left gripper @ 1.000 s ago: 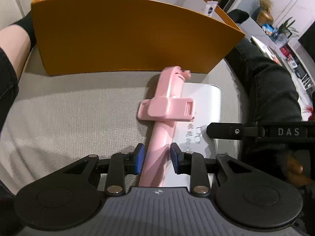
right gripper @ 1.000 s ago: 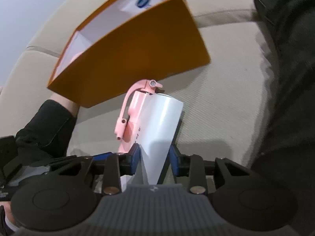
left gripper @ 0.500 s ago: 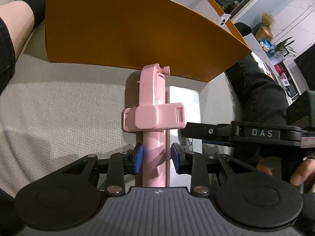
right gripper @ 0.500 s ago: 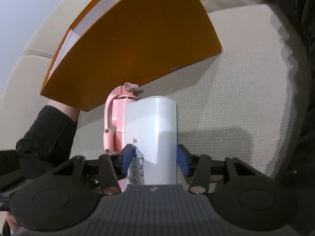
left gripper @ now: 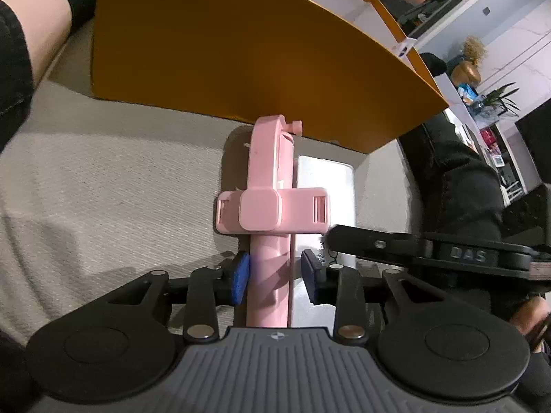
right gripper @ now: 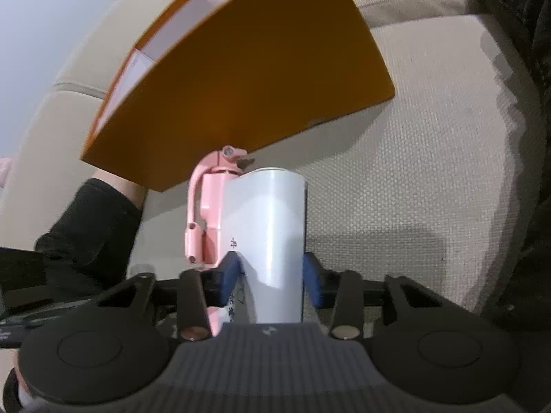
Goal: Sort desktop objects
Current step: 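Lift the pink selfie stick and white cylinder off the sofa with both grippers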
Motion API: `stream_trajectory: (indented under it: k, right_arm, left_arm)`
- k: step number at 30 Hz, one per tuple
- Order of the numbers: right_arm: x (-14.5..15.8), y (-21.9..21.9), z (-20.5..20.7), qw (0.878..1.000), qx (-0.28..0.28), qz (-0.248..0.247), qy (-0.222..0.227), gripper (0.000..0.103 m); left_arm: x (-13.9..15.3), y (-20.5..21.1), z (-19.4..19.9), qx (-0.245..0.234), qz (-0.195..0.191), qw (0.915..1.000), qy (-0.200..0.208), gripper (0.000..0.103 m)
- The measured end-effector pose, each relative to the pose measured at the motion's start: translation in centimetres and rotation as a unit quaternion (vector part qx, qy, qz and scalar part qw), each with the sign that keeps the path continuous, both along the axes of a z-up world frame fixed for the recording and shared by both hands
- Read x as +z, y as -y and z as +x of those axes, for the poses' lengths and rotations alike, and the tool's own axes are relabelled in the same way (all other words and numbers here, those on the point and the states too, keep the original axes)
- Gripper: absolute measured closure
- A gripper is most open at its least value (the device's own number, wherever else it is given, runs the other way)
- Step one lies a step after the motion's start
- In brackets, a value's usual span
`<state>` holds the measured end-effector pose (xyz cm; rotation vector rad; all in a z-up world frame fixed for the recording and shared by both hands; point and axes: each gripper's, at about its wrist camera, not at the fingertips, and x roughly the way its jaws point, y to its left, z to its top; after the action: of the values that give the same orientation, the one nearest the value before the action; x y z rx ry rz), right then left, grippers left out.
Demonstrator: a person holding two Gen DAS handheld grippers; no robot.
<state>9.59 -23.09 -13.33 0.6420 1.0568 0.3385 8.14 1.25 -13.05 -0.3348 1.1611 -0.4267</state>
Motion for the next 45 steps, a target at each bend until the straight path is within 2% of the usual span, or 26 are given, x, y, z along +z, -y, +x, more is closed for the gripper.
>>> stream_trajectory:
  k: [4, 7, 8, 10, 14, 16, 19, 21, 22, 24, 28, 33, 35, 37, 40, 45]
  right_arm:
    - [0.9, -0.2, -0.3, 0.999, 0.012, 0.027, 0.025, 0.063]
    - [0.8, -0.2, -0.1, 0.998, 0.036, 0.040, 0.014, 0.062]
    - [0.6, -0.7, 0.0, 0.998, 0.040, 0.036, 0.012, 0.062]
    - [0.5, -2.0, 0.2, 0.999, 0.042, 0.005, 0.013, 0.070]
    - [0.0, -2.2, 0.5, 0.999, 0.036, 0.019, 0.005, 0.072]
    - [0.5, -1.0, 0.2, 0.999, 0.030, 0.014, 0.009, 0.072]
    - [1.4, -0.7, 0.3, 0.999, 0.026, -0.006, 0.024, 0.072]
    - [1.7, -0.6, 0.6, 0.999, 0.026, -0.019, 0.028, 0.072]
    - [1.7, -0.5, 0.6, 0.999, 0.026, -0.019, 0.027, 0.072]
    - [1.7, -0.3, 0.7, 0.999, 0.025, -0.020, 0.026, 0.072]
    - [1.6, 0.1, 0.7, 0.999, 0.024, -0.020, 0.022, 0.072]
    - [1.4, 0.3, 0.9, 1.000, 0.019, -0.013, 0.017, 0.072]
    - [1.4, 0.4, 1.0, 1.000, 0.021, -0.011, 0.019, 0.072]
    - [1.5, 0.3, 1.0, 0.999, 0.026, -0.012, 0.026, 0.072]
    - [1.4, 0.5, 1.1, 0.999, 0.026, 0.006, 0.032, 0.072]
    - [1.8, 0.1, 1.2, 0.997, 0.052, 0.015, 0.057, 0.072]
  left_arm:
    - [0.3, -0.2, 0.0, 0.011, 0.018, 0.9998, 0.008, 0.071]
    - [0.0, 0.0, 0.1, 0.012, 0.024, 0.9996, 0.002, 0.073]
    - [-0.1, 0.2, 0.1, 0.011, 0.031, 0.9995, 0.003, 0.073]
    - [0.0, 0.3, 0.0, 0.009, 0.033, 0.9994, 0.006, 0.073]
    - [-0.1, 0.2, 0.0, 0.017, 0.027, 0.9995, 0.003, 0.073]
    - [0.4, 0.6, -0.3, 0.021, 0.043, 0.9988, 0.010, 0.073]
    - [1.8, 1.8, -0.8, 0.011, 0.090, 0.9948, 0.045, 0.072]
    - [2.7, 2.7, -1.2, 0.002, 0.116, 0.9905, 0.074, 0.067]
    - [2.9, 3.2, -1.2, -0.006, 0.126, 0.9886, 0.083, 0.058]
    - [3.3, 4.6, -1.3, -0.024, 0.144, 0.9834, 0.108, 0.048]
    - [3.3, 6.4, -1.7, -0.050, 0.194, 0.9687, 0.147, 0.048]
    - [2.9, 8.8, -3.1, -0.107, 0.256, 0.9404, 0.197, 0.048]
    - [2.6, 9.6, -3.3, -0.119, 0.268, 0.9346, 0.202, 0.047]
    - [2.6, 9.8, -3.4, -0.119, 0.266, 0.9350, 0.203, 0.043]
    - [2.7, 8.9, -3.3, -0.105, 0.254, 0.9405, 0.199, 0.041]
    - [3.4, 6.7, -2.7, -0.070, 0.213, 0.9571, 0.183, 0.041]
